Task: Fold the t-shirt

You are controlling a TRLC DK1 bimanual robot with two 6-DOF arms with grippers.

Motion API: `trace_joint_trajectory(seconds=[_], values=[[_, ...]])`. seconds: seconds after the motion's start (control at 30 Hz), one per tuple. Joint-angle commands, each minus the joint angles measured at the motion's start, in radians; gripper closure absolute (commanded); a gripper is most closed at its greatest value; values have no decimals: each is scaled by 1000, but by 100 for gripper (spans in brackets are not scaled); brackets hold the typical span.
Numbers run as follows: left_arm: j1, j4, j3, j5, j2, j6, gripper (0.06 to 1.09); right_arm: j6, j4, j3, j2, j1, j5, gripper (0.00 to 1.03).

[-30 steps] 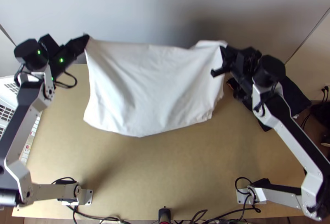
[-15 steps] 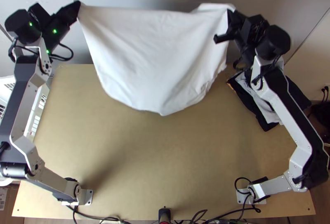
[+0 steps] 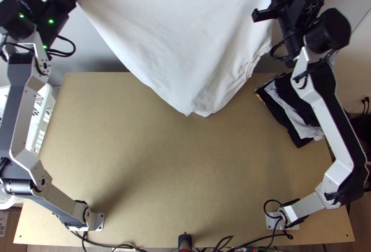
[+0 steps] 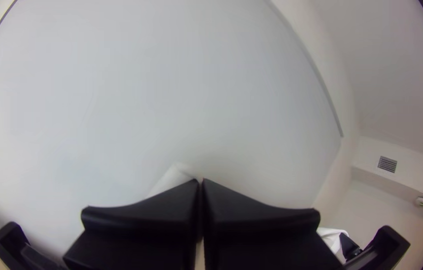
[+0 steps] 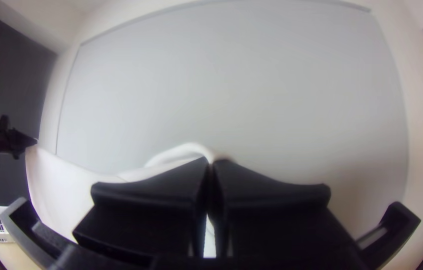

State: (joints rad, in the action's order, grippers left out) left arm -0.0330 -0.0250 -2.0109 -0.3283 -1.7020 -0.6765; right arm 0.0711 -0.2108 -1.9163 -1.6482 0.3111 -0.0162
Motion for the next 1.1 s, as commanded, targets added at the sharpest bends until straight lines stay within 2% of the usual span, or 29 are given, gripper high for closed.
trace_joint_trajectory(seconds=[0.0,0.2,0.33,0.6,0.83,0.97,1.07], values=[[-21,16,-20,8,68,3,105,-4,37,-46,64,5,-8,100],[-34,13,1,5,186,2,105,-2,91,-44,185,60,-8,100],[-27,-47,129,-15,340,-18,105,-1,212,-41,294,117,-10,100],[-16,-26,380,-77,705,-18,105,-4,447,-33,515,186,-28,100],[-27,48,397,-83,864,-18,105,-93,579,-39,637,218,-28,100],[-25,48,396,-133,927,-35,105,-123,634,-76,666,279,-25,100],[-25,59,396,-150,941,-49,105,-168,685,-124,662,279,-13,100]])
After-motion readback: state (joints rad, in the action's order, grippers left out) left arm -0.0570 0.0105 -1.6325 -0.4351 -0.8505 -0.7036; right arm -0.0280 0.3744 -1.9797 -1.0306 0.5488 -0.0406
